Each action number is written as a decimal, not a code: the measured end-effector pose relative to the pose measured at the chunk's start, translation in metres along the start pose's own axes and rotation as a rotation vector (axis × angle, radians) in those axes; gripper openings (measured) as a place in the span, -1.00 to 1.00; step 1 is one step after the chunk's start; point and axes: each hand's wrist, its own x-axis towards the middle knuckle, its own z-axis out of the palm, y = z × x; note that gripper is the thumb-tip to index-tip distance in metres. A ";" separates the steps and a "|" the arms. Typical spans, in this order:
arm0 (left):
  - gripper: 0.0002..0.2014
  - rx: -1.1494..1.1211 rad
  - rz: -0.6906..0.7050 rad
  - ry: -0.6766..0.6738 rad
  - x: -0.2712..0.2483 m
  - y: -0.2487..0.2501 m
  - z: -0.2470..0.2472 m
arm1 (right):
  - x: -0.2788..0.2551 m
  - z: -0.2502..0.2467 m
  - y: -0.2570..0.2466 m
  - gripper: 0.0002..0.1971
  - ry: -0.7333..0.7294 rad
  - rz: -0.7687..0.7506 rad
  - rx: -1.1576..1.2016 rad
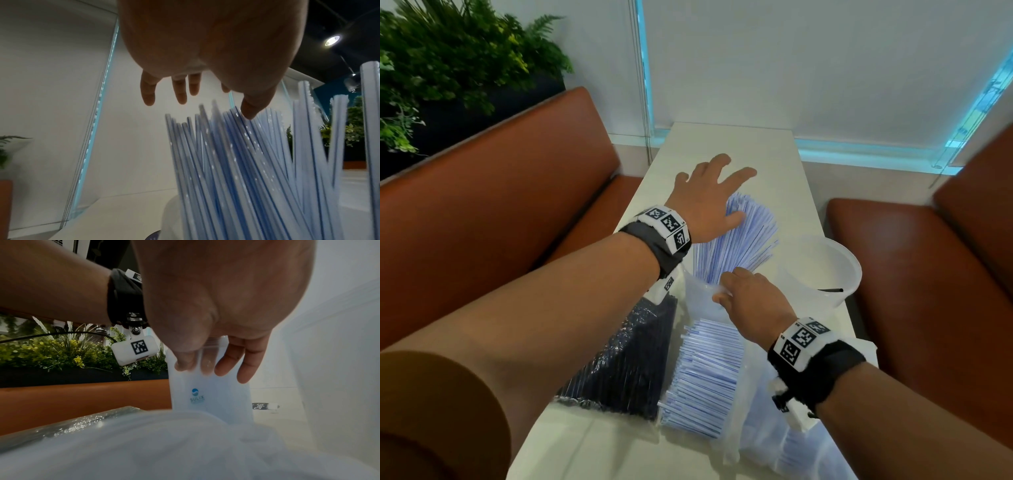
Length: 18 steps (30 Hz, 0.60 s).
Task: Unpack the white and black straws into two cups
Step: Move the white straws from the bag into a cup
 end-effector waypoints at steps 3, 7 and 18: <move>-0.30 -0.058 0.063 -0.151 -0.001 -0.002 -0.001 | -0.001 0.000 0.000 -0.84 0.009 0.005 0.010; -0.34 -0.380 -0.077 0.095 -0.005 -0.006 -0.005 | -0.001 -0.001 0.001 -0.83 0.001 -0.001 0.002; 0.33 -0.754 0.011 -0.281 -0.015 0.029 0.015 | 0.002 -0.004 0.002 -0.77 -0.043 0.002 0.018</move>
